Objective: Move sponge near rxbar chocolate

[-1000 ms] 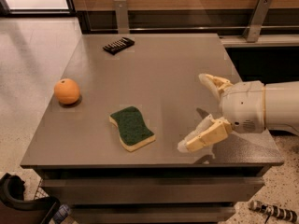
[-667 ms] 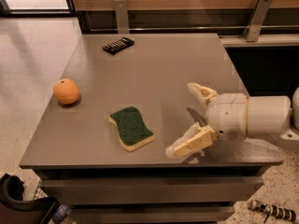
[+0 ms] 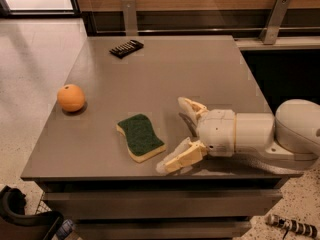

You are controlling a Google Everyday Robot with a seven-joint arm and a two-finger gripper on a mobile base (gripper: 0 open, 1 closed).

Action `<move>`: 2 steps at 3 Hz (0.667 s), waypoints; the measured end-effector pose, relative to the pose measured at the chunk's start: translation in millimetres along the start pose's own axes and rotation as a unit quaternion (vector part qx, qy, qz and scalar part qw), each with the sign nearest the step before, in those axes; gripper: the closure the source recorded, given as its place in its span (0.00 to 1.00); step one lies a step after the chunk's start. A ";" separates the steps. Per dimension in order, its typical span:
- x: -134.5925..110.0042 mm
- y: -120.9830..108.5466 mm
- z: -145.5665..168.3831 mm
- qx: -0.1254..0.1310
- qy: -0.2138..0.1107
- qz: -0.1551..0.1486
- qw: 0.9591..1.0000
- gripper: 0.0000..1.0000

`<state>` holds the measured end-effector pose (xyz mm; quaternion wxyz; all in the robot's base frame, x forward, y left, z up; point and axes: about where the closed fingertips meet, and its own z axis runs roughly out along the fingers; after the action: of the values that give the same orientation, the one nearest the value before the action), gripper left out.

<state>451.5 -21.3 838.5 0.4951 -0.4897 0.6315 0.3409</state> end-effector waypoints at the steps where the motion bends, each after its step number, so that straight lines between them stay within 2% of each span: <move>1: 5.6 3.6 23.6 -0.015 -0.012 0.007 1.000 0.00; 2: 7.2 7.4 43.0 -0.027 -0.021 0.010 0.999 0.00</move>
Offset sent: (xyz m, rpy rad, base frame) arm 0.0093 0.0578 -0.0291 0.0735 0.0338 0.0678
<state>456.8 18.1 819.2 0.4910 -0.4895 0.6166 0.3729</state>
